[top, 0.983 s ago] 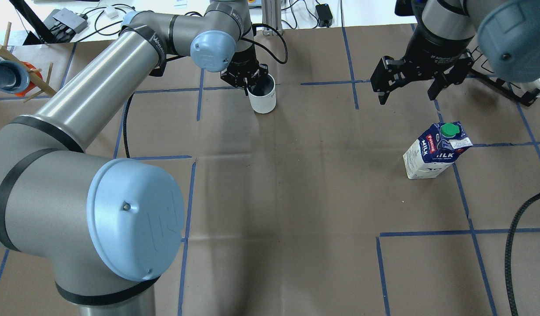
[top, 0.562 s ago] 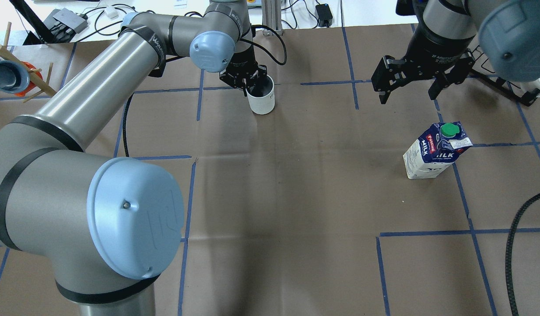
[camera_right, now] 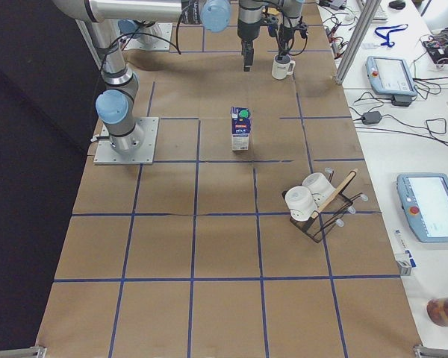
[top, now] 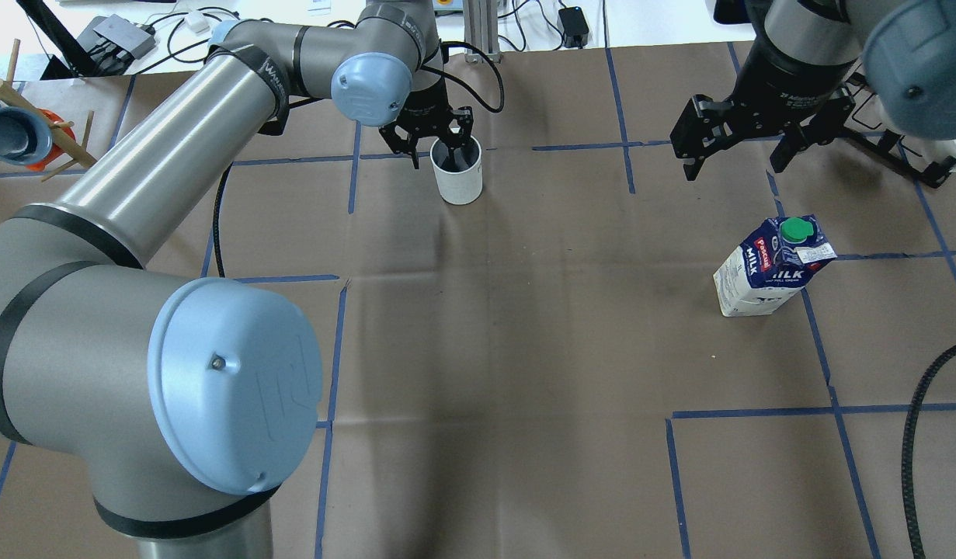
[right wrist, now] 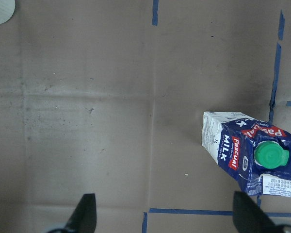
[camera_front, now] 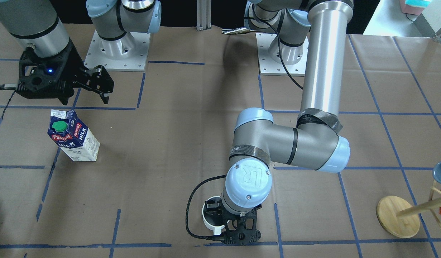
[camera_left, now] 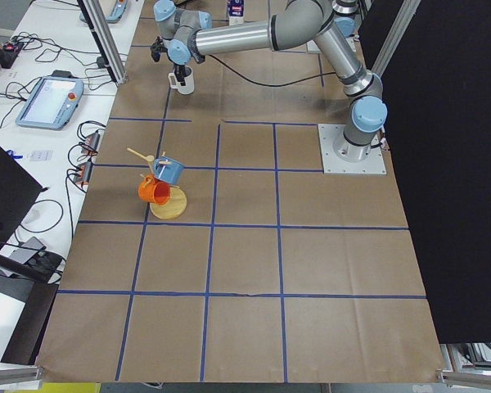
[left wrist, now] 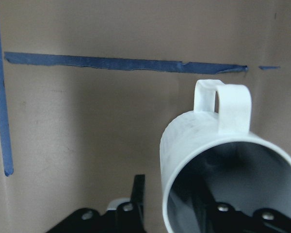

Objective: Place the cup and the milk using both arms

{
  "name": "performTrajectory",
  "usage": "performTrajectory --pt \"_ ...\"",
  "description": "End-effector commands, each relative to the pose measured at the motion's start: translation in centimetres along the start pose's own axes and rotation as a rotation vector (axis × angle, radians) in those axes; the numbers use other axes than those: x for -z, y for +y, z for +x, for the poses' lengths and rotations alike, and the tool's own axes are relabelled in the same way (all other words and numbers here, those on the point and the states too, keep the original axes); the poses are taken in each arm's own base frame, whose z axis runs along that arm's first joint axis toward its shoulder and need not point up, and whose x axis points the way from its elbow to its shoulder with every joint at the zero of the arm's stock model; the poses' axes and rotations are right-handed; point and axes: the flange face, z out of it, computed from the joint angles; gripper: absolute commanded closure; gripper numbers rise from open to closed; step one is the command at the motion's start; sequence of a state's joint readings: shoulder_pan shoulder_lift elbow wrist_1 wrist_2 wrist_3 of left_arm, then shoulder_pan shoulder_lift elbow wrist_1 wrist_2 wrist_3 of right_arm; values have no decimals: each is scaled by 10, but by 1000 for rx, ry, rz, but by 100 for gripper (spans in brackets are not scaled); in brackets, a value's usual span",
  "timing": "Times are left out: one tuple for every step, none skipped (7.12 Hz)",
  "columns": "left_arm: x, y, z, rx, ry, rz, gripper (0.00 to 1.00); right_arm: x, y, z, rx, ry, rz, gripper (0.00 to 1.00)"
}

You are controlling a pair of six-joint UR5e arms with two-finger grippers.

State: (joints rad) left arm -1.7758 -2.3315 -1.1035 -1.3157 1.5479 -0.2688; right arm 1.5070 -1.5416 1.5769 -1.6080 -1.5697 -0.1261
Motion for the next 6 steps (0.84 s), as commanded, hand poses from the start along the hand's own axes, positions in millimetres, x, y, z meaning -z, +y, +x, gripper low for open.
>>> performTrajectory --pt "61 14 -10 -45 -14 68 1 2 -3 54 7 0 3 0" --pt "100 33 -23 -51 -58 49 1 3 -2 89 -16 1 4 0" --pt "147 48 -56 -19 -56 36 1 1 -1 118 10 0 0 0" --pt "186 60 -91 -42 -52 42 1 -7 2 136 31 -7 -13 0" --pt "219 73 -109 -69 -48 75 1 -20 11 133 1 -17 -34 0" --pt "243 85 -123 -87 -49 96 1 -33 13 130 -68 -11 -24 0"
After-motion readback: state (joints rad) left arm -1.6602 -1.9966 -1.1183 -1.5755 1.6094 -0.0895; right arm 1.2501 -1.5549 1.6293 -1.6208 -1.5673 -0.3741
